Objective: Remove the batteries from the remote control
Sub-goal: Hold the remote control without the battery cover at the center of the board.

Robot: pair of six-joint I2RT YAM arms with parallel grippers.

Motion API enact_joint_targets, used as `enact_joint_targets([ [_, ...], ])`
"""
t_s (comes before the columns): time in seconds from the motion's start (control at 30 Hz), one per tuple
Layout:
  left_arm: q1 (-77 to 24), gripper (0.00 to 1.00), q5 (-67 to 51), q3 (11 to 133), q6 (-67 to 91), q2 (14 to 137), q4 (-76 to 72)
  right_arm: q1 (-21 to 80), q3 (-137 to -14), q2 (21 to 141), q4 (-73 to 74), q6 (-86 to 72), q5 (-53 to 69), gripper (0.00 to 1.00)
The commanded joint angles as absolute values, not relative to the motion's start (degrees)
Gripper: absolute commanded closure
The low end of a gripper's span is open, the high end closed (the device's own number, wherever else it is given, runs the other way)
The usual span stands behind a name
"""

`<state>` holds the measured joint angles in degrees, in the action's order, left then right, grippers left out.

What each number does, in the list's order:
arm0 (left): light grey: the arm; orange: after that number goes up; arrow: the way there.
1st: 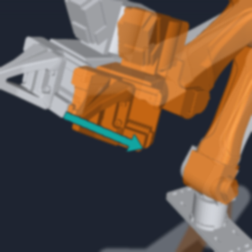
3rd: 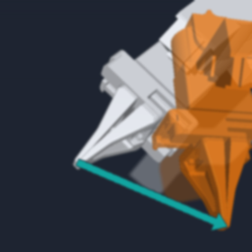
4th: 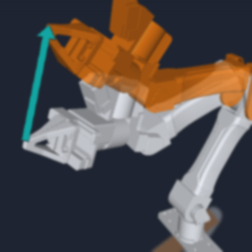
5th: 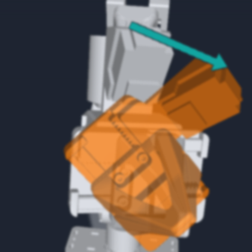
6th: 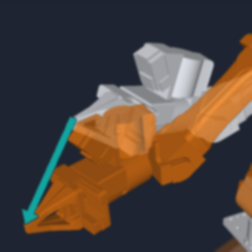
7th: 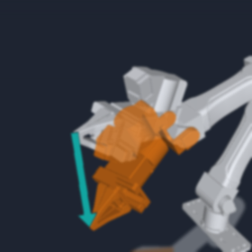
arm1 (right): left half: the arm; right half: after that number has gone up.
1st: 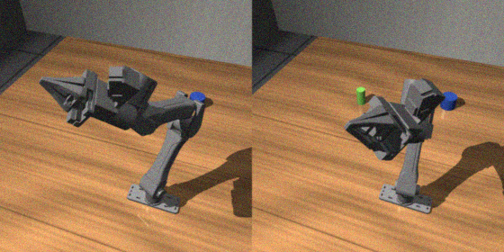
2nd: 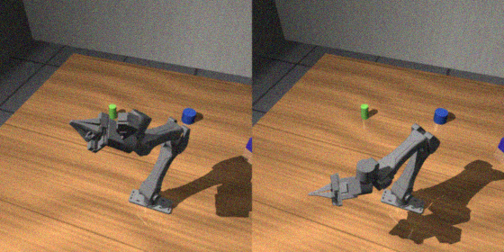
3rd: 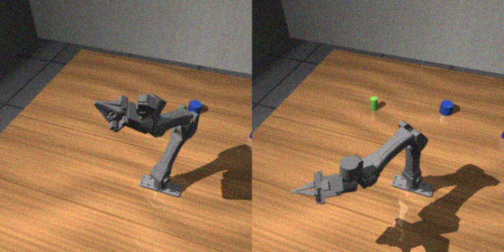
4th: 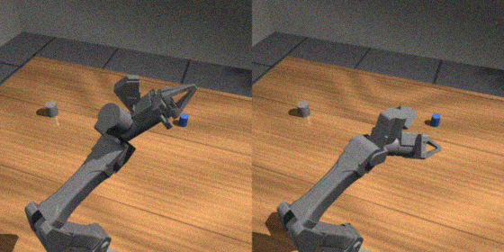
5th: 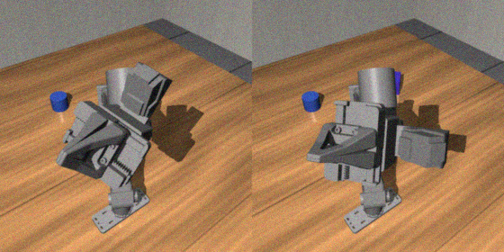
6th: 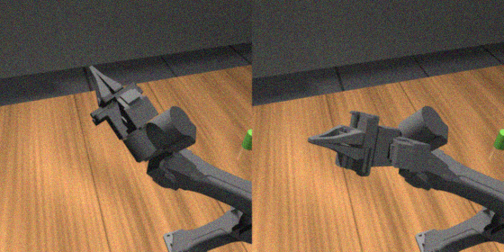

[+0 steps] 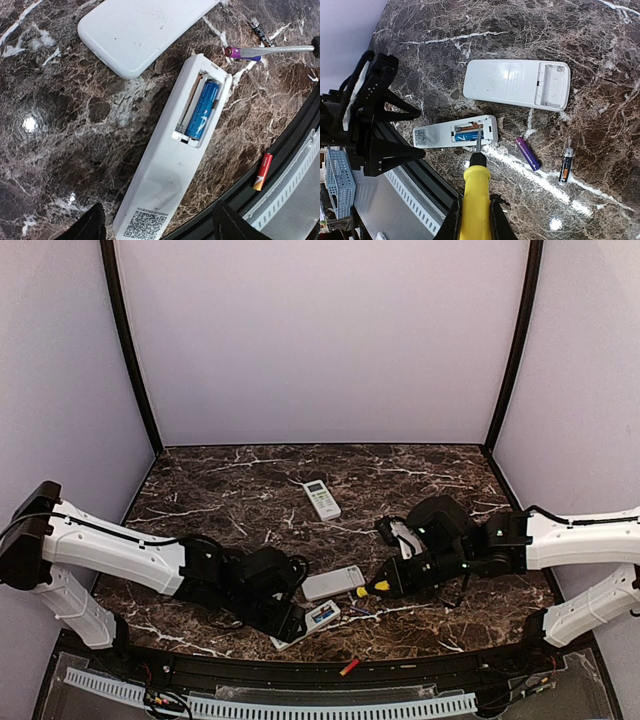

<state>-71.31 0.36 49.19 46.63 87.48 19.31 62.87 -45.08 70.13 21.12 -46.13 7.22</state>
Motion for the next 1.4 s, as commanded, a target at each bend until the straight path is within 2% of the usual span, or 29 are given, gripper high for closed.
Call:
enact_joint_targets([
  [0.0, -72.5, 0.27, 4.4, 51.5, 44.2, 88.8, 25.1, 63.5, -44.3, 69.8, 20.8, -46.2, 6.9, 1.0],
  [0.37, -75.3, 0.27, 5.7, 54.1, 42.3, 94.0, 27.2, 63.4, -44.8, 70.9, 21.0, -45.9, 6.9, 1.0],
  [0.53, -75.9, 0.36, 6.1, 54.3, 42.4, 95.0, 27.6, 63.4, -44.9, 70.4, 21.8, -45.4, 7.0, 1.0],
  [0.63, -76.2, 0.47, 7.0, 54.8, 42.3, 95.4, 28.6, 63.4, -44.8, 70.9, 22.0, -45.2, 7.4, 1.0],
  [0.8, -77.0, 0.56, 8.1, 56.2, 41.4, 96.8, 30.2, 63.4, -44.9, 71.3, 21.3, -44.8, 8.4, 1.0],
  [1.0, -77.6, 0.62, 8.5, 57.1, 41.1, 98.0, 31.1, 63.5, -45.4, 72.6, 20.7, -44.0, 9.3, 1.0],
  [1.37, -78.0, 0.66, 8.4, 57.6, 40.8, 99.0, 31.5, 63.4, -47.2, 72.8, 20.2, -41.2, 8.9, 1.0],
])
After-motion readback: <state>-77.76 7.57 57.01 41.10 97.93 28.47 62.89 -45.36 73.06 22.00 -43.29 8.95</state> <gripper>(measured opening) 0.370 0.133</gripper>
